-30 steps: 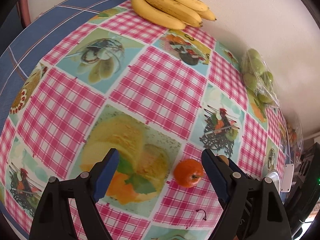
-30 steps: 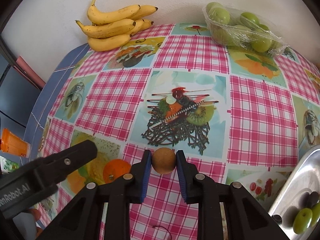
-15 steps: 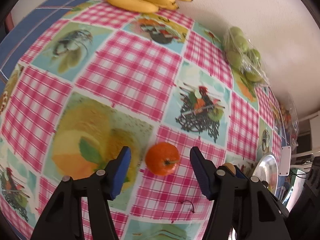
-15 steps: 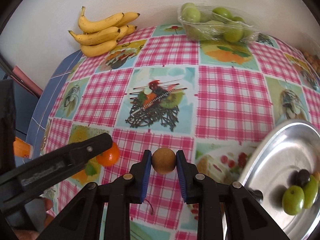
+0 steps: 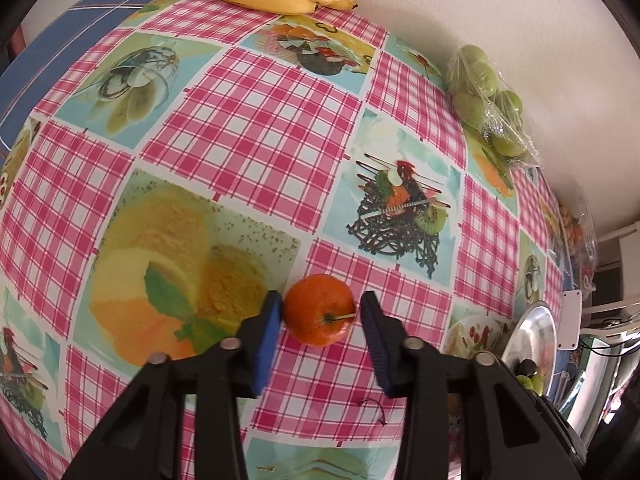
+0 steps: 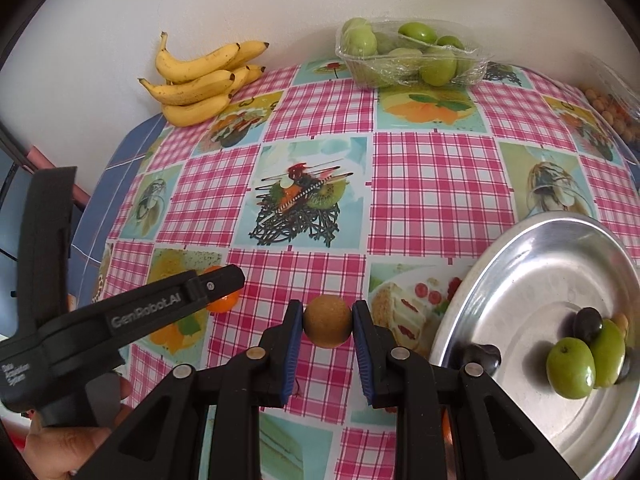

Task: Organize fruits
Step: 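Grasp the brown kiwi with the right tool while the left tool grasps the tangerine, then carry the brown kiwi and the tangerine over the steel bowl with both tools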

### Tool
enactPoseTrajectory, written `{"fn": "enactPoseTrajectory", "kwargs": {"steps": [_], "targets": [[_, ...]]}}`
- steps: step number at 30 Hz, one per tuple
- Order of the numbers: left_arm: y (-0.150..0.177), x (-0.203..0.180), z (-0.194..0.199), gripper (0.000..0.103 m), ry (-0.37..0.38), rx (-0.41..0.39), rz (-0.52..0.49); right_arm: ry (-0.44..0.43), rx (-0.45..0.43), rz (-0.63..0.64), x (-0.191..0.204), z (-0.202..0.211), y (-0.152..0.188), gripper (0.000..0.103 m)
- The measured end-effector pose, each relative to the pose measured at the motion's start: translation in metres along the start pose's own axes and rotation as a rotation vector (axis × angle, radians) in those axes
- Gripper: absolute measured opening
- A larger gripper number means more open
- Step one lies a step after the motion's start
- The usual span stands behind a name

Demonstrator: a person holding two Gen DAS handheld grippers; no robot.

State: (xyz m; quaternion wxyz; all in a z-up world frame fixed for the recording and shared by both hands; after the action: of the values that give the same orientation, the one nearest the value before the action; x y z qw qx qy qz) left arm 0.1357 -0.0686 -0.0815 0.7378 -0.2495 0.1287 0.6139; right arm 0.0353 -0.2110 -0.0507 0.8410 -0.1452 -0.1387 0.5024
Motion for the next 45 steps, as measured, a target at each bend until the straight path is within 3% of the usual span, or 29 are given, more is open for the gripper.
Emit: {"fn": "enactPoseTrajectory", "kwargs": {"steps": [28,45], "targets": [[0.023,-0.048,0.034,0.038,0.1,-0.051,-0.095,-0.021,-0.022,-0.076,-0.026,0.034,0.021,0.027],[0.041,-0.082,0.038,0.038,0.089,-0.053,-0.188,0.002,-0.009,-0.196,-0.076,0.04,0.019,0.027]]}}
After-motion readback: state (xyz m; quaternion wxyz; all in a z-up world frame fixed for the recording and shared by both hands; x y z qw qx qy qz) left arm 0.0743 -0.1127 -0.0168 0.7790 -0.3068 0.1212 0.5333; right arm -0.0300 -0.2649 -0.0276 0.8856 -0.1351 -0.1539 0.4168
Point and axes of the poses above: each gripper's, at about its wrist camera, not at the fingertips, and z roughly against the way its jaws point, x to its left, y to its underside, the point moved 2 cm from there along -z, roughly the way its jaws point, and after that the axes turned 11 degrees about y, right-handed, at the moved point
